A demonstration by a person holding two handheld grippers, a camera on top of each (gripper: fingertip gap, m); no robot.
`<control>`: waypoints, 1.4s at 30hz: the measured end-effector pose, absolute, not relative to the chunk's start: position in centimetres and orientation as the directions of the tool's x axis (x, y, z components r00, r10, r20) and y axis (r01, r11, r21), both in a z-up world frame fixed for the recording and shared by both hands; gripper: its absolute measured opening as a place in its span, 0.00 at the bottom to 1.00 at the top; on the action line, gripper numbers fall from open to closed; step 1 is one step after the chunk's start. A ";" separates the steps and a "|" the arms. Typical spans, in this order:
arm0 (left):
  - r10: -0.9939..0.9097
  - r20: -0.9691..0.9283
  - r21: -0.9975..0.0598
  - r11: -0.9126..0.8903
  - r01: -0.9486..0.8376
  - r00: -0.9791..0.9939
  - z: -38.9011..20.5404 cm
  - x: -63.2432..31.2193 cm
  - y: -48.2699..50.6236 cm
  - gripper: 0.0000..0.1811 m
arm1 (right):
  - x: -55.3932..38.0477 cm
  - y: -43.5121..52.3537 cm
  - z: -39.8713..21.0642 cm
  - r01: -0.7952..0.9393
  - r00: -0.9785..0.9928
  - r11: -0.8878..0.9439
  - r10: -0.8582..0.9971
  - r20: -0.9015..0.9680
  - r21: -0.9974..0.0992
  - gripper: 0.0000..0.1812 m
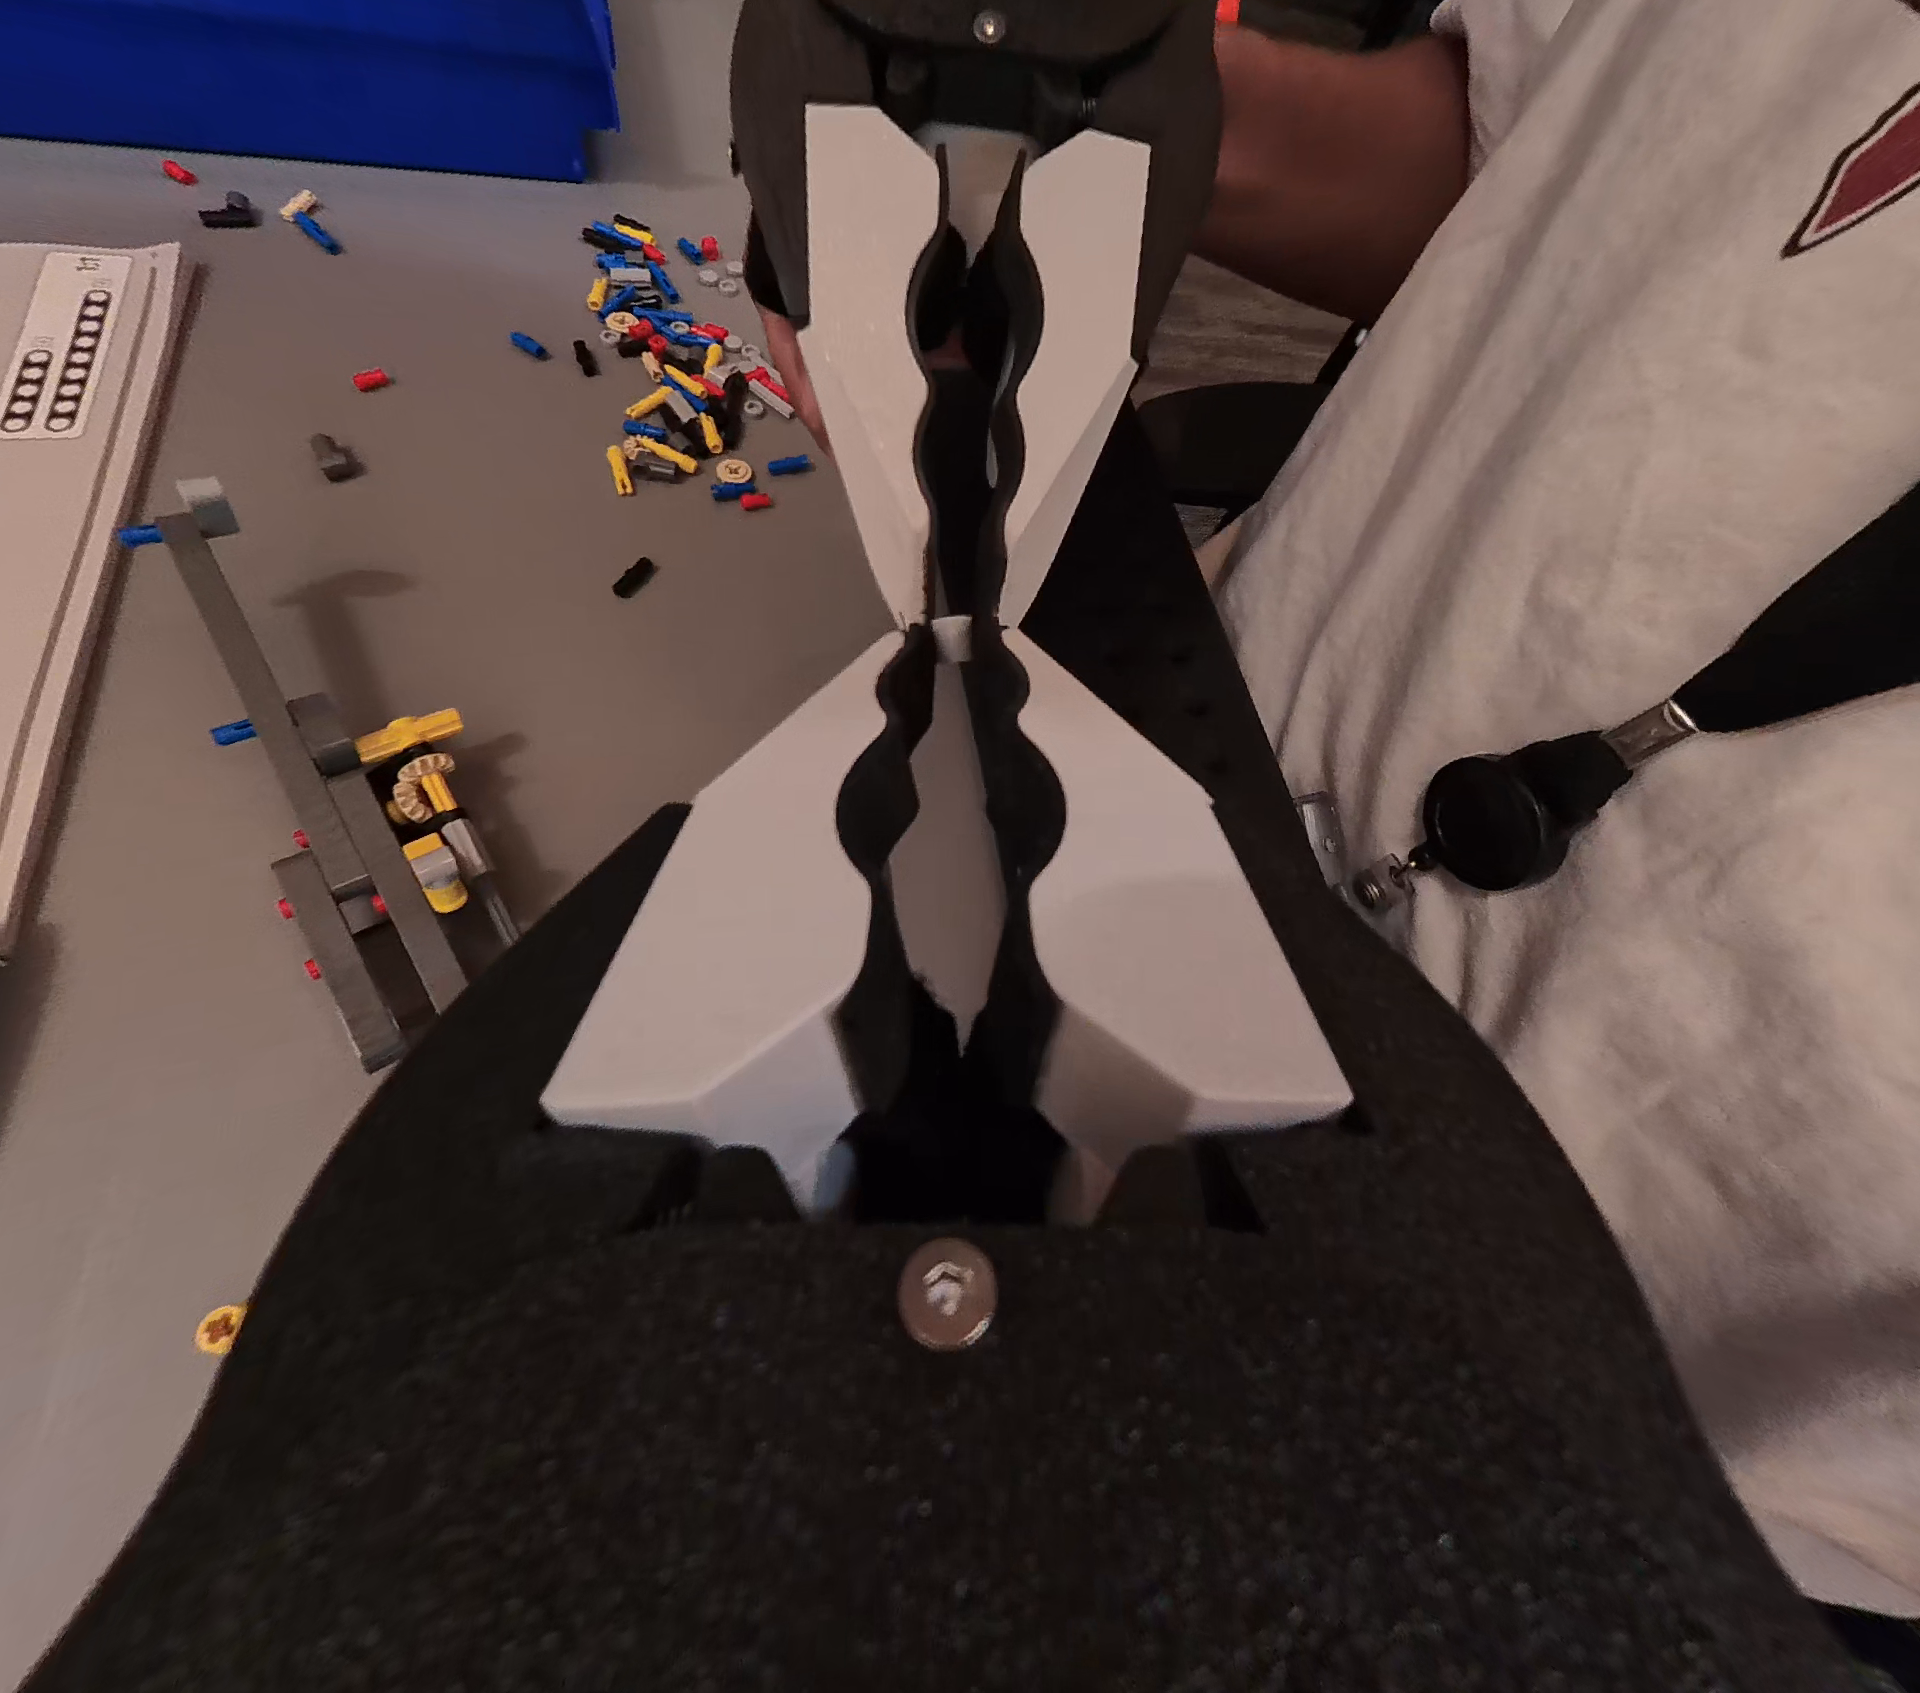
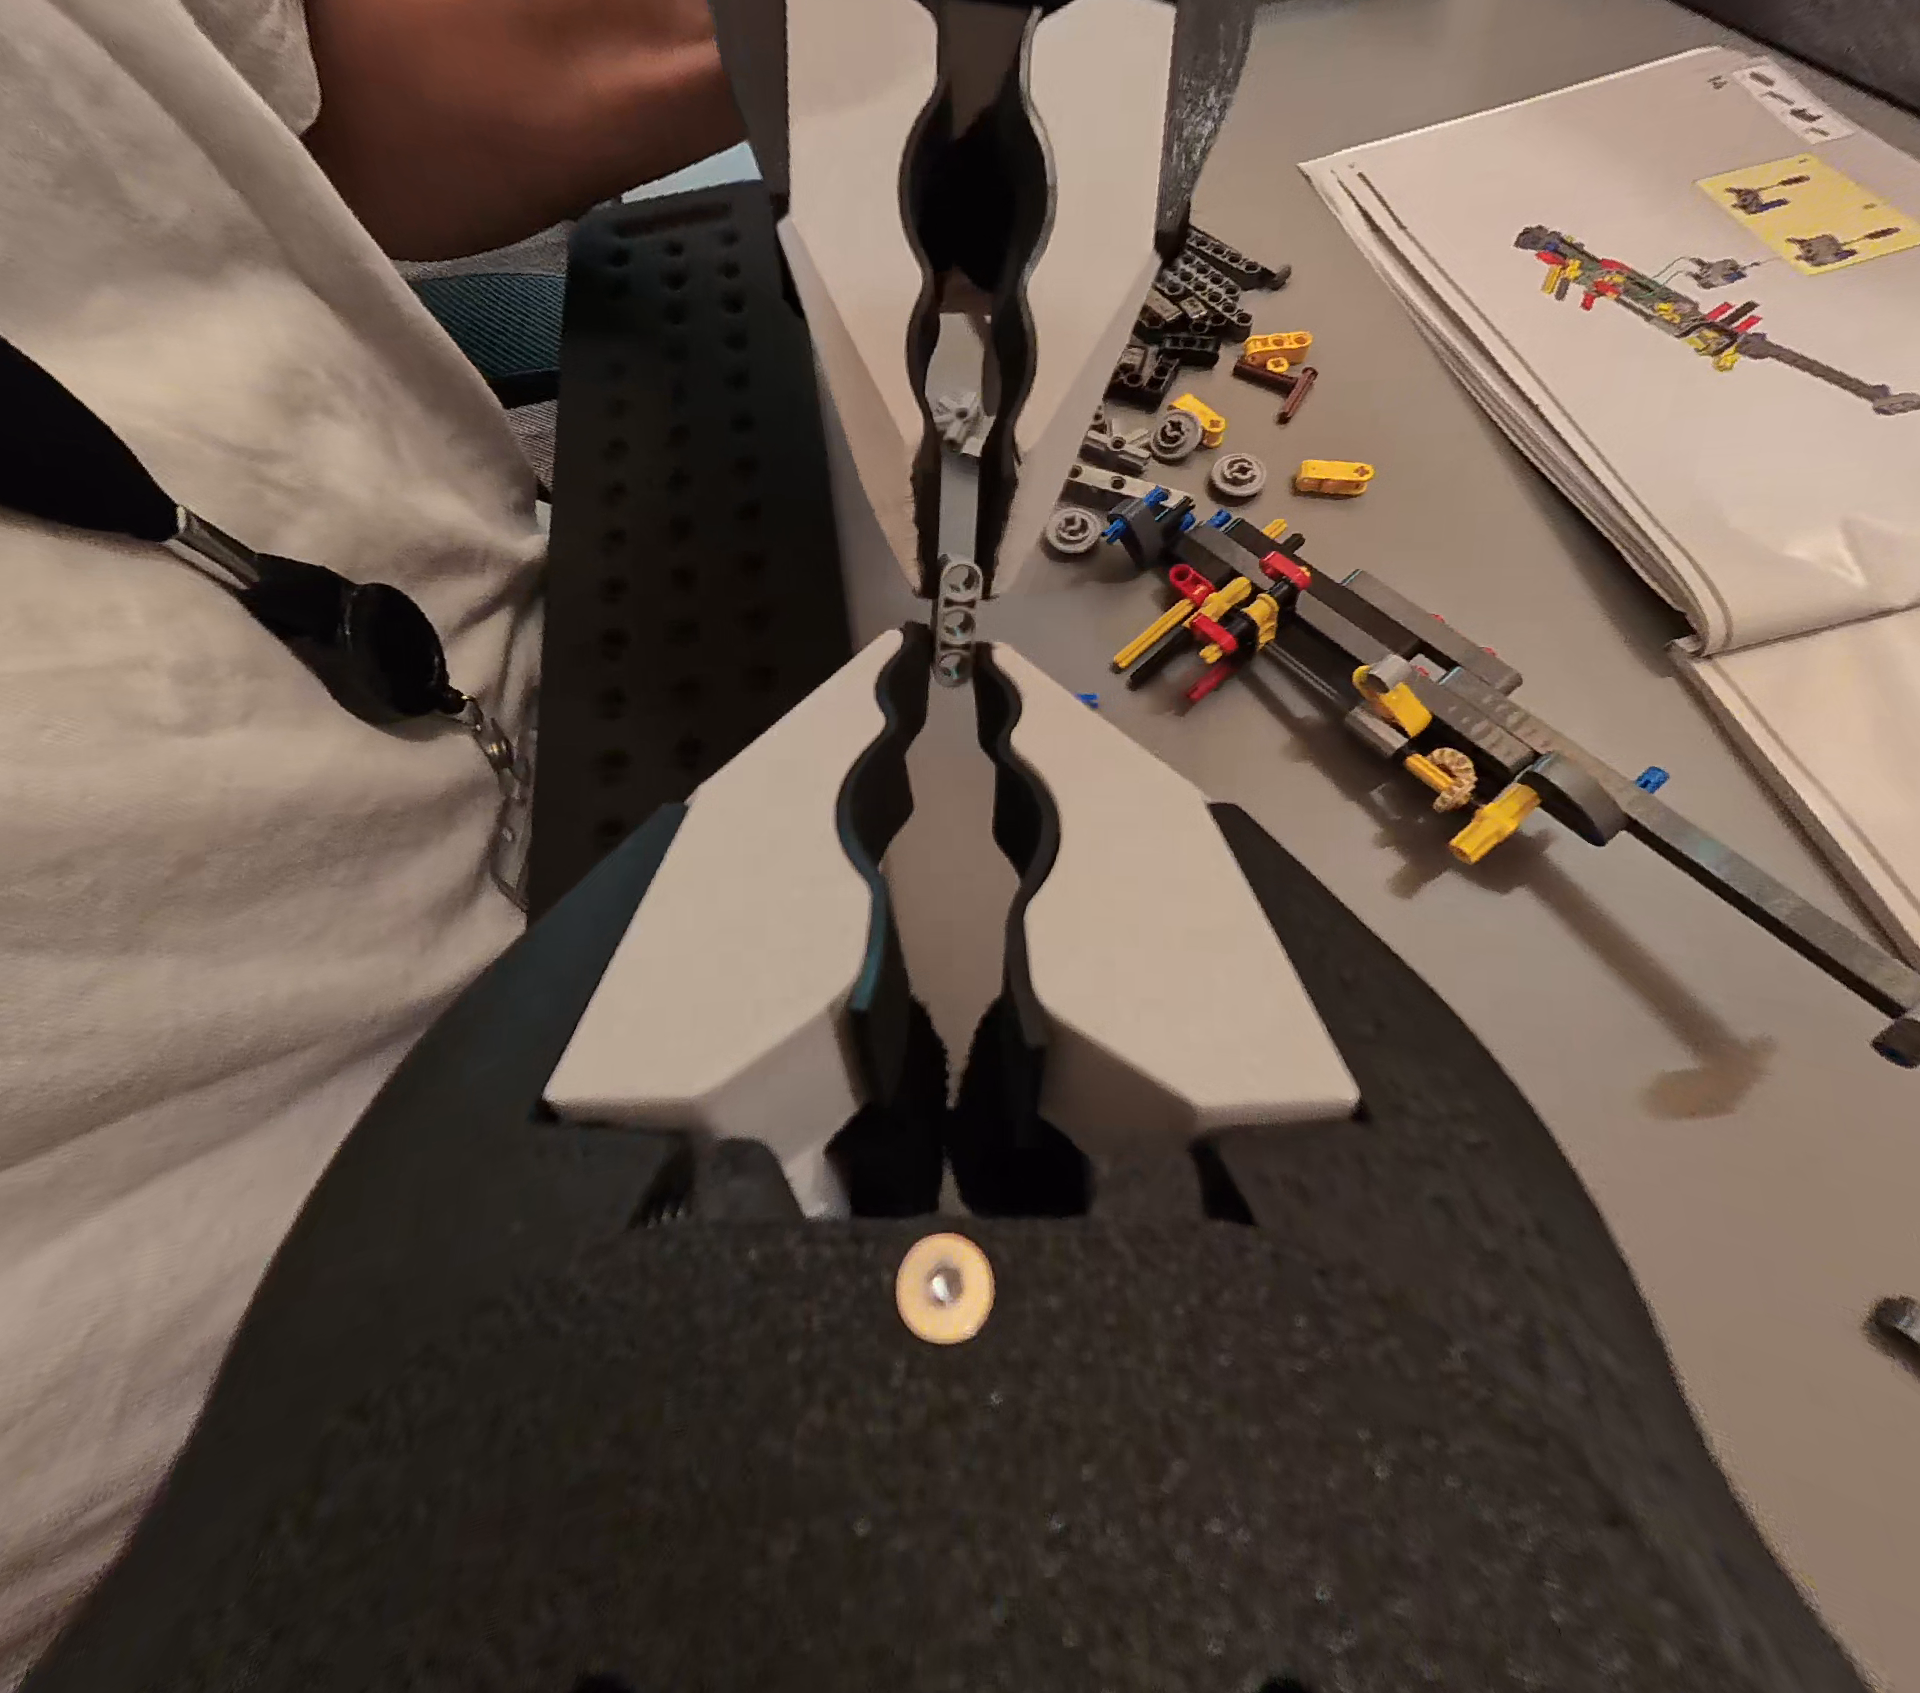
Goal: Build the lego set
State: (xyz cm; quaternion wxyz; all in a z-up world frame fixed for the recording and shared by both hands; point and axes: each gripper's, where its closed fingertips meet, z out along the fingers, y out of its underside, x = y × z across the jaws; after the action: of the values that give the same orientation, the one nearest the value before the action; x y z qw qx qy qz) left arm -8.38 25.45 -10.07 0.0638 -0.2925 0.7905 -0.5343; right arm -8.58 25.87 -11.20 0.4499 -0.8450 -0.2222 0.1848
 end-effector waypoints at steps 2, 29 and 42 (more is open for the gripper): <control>-0.531 0.209 -0.878 0.268 -0.397 -0.821 -10.2 -8.4 25.4 0.03 | -8.6 25.8 -11.3 0.217 0.834 -0.492 0.542 -0.101 -0.843 0.04; -0.696 0.035 -0.395 0.649 -0.650 -0.717 -20.2 -7.8 28.6 0.11 | -4.3 23.7 -12.2 -0.133 0.902 -0.347 0.347 -0.259 -0.928 0.04; -0.667 0.085 -0.391 0.661 -0.641 -0.740 -20.1 -8.5 28.4 0.11 | -3.6 22.9 -9.2 -0.342 0.790 -0.208 0.464 -0.401 -0.916 0.03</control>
State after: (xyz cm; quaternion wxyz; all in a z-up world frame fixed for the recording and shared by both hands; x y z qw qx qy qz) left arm -8.45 28.42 -20.06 0.0327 -0.3589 0.9107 -0.2019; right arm -3.62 22.89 -9.17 0.6277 -0.7078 -0.0430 0.3212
